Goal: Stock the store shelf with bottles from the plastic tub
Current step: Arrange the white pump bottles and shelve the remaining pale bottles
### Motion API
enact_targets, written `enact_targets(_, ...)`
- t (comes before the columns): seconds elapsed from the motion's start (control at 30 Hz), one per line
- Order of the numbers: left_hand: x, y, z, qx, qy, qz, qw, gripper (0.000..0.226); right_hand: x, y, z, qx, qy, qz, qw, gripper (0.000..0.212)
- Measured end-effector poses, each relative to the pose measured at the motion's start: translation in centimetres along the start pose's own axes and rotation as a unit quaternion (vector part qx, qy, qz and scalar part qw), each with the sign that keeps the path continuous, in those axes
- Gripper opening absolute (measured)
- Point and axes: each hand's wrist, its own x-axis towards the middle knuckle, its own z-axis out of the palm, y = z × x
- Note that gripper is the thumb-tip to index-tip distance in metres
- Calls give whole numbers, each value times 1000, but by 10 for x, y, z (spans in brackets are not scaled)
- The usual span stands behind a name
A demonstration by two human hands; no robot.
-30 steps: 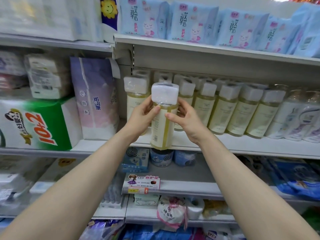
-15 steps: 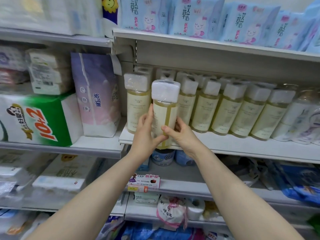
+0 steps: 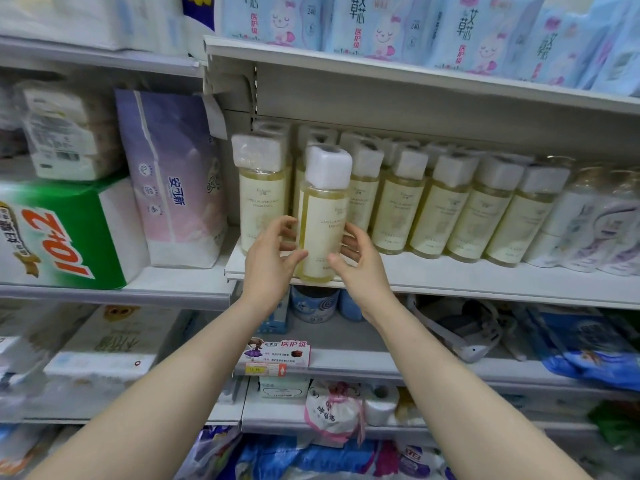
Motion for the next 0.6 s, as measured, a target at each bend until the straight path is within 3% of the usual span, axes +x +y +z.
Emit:
enact_targets(0.2,-2,-4,0,-16,11,-8,1000,48,-12,2,14,-18,62,-20,998,60)
enact_targets(0.37,-12,-6,0,-59,-39,19,997,63,-15,7,19,-47,84,-40,995,61)
enact_targets(0.6,-22,-6,13,29,28,49,998,71,2,7,12,-112,73,-36,990,70)
